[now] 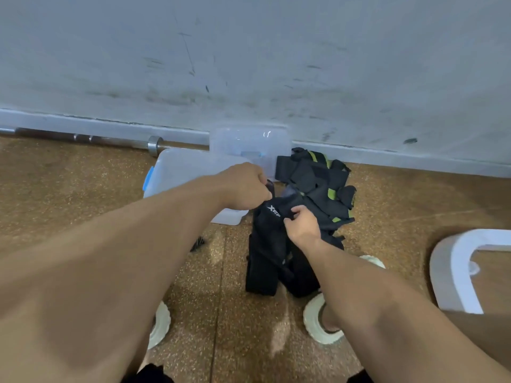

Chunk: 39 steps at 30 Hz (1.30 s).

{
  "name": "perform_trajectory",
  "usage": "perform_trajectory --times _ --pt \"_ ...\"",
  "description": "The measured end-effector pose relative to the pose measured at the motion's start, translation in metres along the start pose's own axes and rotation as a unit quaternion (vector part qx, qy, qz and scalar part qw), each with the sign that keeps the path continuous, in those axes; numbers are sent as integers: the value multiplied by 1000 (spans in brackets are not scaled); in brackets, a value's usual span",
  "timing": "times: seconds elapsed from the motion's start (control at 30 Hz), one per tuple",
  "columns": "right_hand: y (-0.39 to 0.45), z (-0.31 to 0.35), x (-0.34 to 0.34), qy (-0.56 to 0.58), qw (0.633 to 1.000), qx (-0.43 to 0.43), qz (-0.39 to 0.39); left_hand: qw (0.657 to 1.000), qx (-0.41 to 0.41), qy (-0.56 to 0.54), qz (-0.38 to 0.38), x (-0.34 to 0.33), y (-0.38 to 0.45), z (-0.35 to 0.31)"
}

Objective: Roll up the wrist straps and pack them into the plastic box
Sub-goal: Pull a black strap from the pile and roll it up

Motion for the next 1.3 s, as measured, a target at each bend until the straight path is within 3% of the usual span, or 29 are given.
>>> perform_trajectory --times 0.17,0.37,0.57,0.63,0.73,0.8,0.93,1.07,1.2,1.3 --pt "21 4 -8 23 999 20 15 999 21 28 -6 -7 14 6" --pt "52 4 -10 114 989 -67 60 998 34 60 2 -9 28 11" --pt "49 -14 -3 52 986 -149 47 996 31 84 3 0 30 11" --pt "47 -9 9 17 992 -113 49 996 22 92 -1 3 26 9" --pt "44 25 51 -39 998 14 43 995 7 99 -2 7 16 7" --pt "32 54 86 -66 990 95 84 995 -2 104 -1 10 6 7" --pt "-11 90 151 -138 958 152 200 994 -18 106 0 12 -16 4" --pt "-60 123 201 -162 941 211 208 995 -43 86 -14 16 -37 -5" --pt "-111 152 226 -79 926 286 233 998 -48 -40 -25 20 -51 -17" --pt "-145 159 228 43 912 315 261 967 23 -251 33 11 -57 -15"
Point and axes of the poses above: each hand's wrist, its own y-axis towards the middle knuckle, its own x-axis out of the back of the hand, z = x × y, the point moved 7 cm from there along y, towards the middle knuckle, and after that the axes turned 4 degrees about -x, right-handed, at the moved point
